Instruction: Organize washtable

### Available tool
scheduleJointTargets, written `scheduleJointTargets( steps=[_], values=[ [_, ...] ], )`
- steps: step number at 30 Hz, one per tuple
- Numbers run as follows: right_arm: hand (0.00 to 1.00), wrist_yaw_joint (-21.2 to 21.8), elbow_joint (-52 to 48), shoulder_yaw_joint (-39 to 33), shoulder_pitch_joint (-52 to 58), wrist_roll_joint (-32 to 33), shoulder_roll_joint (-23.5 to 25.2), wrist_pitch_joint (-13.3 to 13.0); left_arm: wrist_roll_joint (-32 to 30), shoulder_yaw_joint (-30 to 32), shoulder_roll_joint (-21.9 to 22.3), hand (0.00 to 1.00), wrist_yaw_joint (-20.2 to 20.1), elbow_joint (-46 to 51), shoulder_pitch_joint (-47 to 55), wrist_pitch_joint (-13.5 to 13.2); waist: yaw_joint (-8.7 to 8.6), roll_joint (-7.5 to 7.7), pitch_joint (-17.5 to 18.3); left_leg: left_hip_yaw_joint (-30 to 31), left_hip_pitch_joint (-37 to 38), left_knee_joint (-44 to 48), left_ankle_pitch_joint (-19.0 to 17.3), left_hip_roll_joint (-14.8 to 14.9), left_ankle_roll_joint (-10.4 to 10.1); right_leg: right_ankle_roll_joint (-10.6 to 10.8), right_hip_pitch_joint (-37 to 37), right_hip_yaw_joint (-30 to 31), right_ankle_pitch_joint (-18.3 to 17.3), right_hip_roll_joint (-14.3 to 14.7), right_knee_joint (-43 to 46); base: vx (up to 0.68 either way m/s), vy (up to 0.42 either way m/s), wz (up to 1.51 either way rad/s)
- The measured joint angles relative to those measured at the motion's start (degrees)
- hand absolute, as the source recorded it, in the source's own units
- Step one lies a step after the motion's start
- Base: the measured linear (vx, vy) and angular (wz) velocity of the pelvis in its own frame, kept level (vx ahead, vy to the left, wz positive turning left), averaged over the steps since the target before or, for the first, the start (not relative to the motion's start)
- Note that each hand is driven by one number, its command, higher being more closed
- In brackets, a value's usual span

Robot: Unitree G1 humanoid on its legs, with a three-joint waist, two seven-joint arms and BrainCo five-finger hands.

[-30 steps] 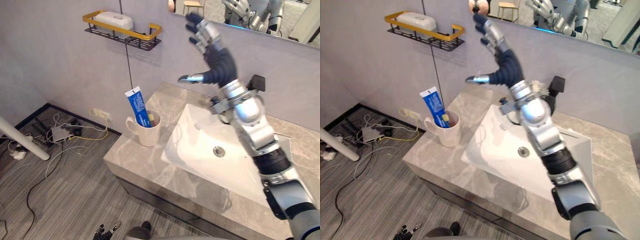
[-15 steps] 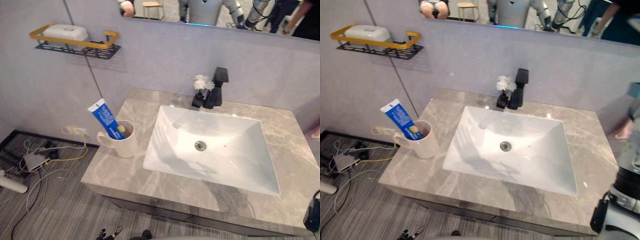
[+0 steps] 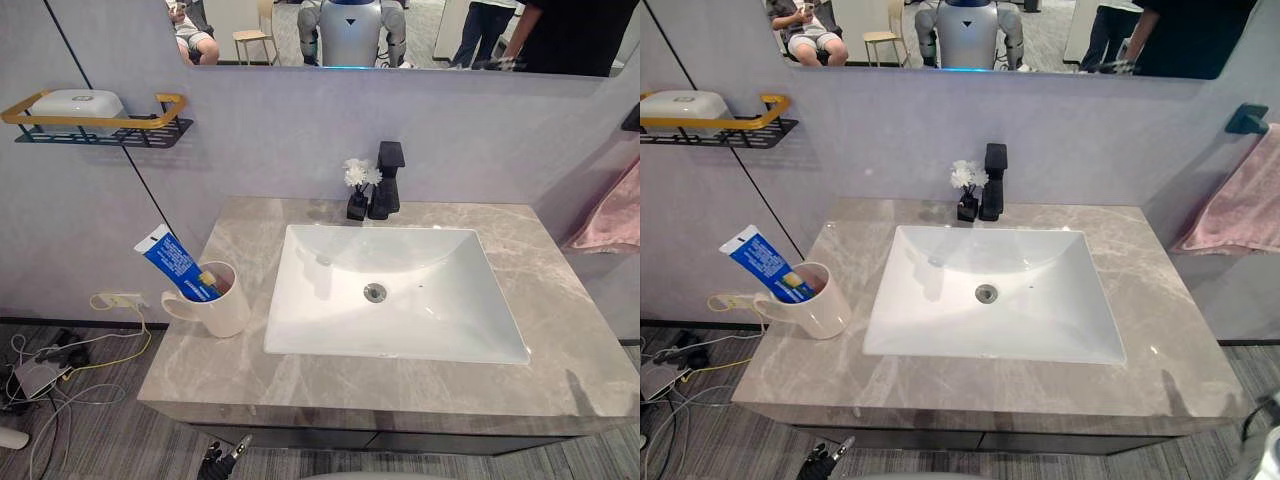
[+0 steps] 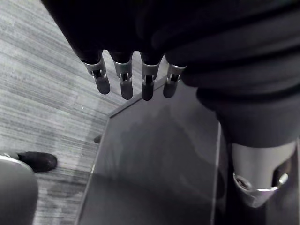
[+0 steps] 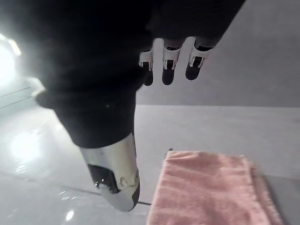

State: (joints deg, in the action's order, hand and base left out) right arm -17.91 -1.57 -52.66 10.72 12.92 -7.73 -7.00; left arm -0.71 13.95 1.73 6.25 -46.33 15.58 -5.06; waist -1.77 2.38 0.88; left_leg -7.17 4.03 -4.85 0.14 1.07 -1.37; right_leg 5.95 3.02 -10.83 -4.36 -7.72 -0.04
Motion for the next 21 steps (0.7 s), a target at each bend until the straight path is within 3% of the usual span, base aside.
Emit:
scheduleJointTargets(
  steps=[6,10,17,21],
  values=[
    [0.0,-0.95,4.77,1.56,4.93,1.46,7.96,1.14,0.37,-0.48,0.61,0.0,0.45,0.23,-0.93,1.16,1.19,-0.13,0.06,-1.32,0.79,0.47,-0.74,0.73,-0.33,0.23,-1.03,-0.17,-1.42,-0.03,3.19,0.0,-0.009,-0.08],
    [0.0,-0.98,10.07,1.47,5.5,2.44,9.34,2.36,1.36,-0.47,0.83,0.0,1.46,0.17,-0.98,1.49,1.41,-0.27,0.05,-1.62,0.98,1.0,-1.28,0.89,-0.51,0.41,-1.11,-0.14,-2.15,-0.08,4.19,0.01,-0.004,-0.01],
    [0.0,-0.87,18.72,-0.32,6.39,5.76,10.74,2.05,2.8,-0.27,1.09,0.0,2.76,-0.55,-1.59,1.77,2.6,-0.41,-0.05,-2.51,1.79,0.96,-1.61,1.04,-0.69,0.79,-0.62,0.12,-2.45,-0.11,4.81,0.01,0.0,-0.02],
    [0.0,1.09,30.61,4.46,6.18,7.24,11.98,2.64,3.55,-0.08,1.15,0.0,2.85,-1.83,-2.2,1.99,2.63,-1.06,-0.47,-3.4,2.61,0.88,-1.74,1.16,-0.87,0.73,-0.31,0.89,-2.42,0.01,4.81,-0.02,0.002,-0.08]
  ],
)
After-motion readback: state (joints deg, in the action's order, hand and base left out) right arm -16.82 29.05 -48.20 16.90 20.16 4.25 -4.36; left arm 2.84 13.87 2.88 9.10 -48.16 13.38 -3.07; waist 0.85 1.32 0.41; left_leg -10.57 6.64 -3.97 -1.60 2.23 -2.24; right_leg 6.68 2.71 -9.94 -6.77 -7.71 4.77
